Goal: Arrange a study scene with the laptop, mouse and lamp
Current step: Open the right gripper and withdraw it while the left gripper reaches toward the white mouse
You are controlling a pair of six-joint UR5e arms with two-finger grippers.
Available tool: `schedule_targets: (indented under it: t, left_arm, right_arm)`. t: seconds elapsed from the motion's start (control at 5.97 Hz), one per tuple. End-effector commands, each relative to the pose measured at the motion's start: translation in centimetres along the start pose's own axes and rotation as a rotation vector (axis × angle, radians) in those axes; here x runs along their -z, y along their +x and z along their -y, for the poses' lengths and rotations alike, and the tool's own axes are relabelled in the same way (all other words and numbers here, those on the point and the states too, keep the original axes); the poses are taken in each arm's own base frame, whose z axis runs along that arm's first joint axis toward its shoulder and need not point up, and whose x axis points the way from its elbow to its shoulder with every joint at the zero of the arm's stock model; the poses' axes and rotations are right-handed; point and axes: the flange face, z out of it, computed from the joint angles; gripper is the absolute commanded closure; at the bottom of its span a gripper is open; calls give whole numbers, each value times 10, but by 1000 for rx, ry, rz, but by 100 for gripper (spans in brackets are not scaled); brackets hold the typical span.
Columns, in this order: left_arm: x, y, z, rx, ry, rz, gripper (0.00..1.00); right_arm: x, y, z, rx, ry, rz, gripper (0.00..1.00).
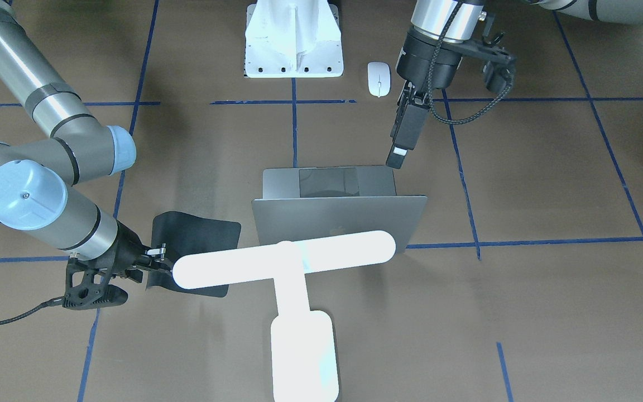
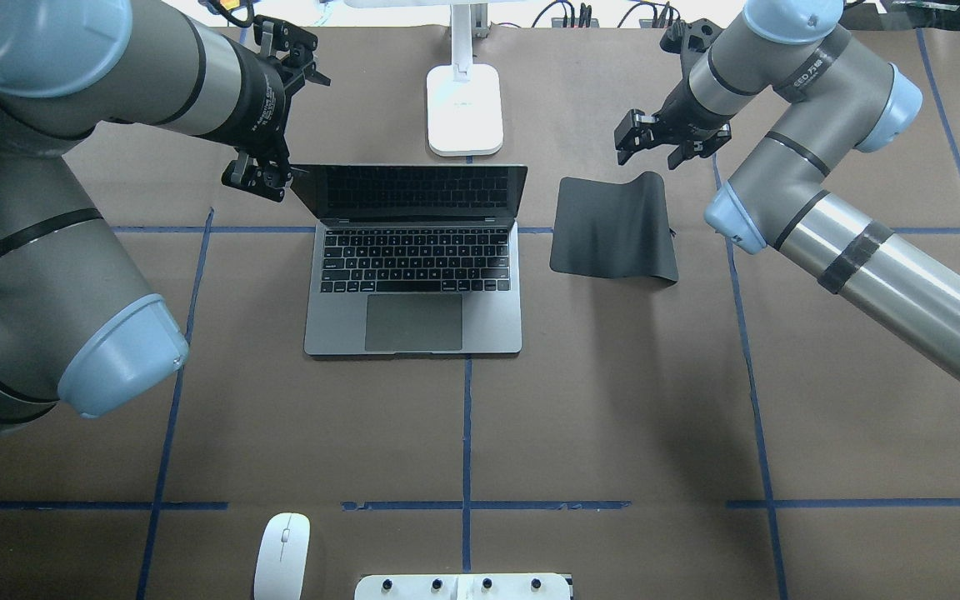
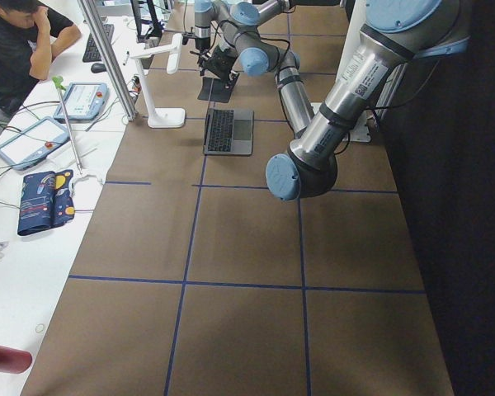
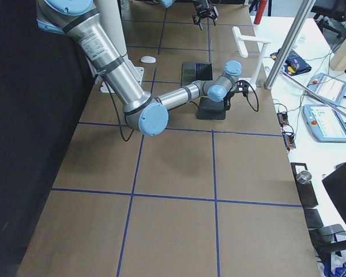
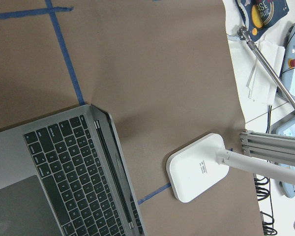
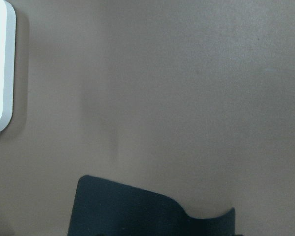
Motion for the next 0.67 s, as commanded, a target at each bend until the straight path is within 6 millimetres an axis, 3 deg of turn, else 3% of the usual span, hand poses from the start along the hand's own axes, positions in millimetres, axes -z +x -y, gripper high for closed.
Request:
schedule_targets:
  t: [0.0, 0.17, 0.34, 0.5]
  left_arm:
    - [-7, -13, 9, -6, 18, 25, 0]
    - [-11, -60, 2, -45, -10, 82, 0]
    - [1, -141, -8, -275, -81, 168, 0]
    - [8, -206, -16, -489, -143, 250, 0]
  right_arm:
    - [32, 26, 20, -43, 23, 13, 0]
    - [64, 80, 19, -93, 34, 26, 0]
    - [90, 134, 3, -124, 66, 14, 0]
    - [110, 165, -7, -147, 76, 21, 0]
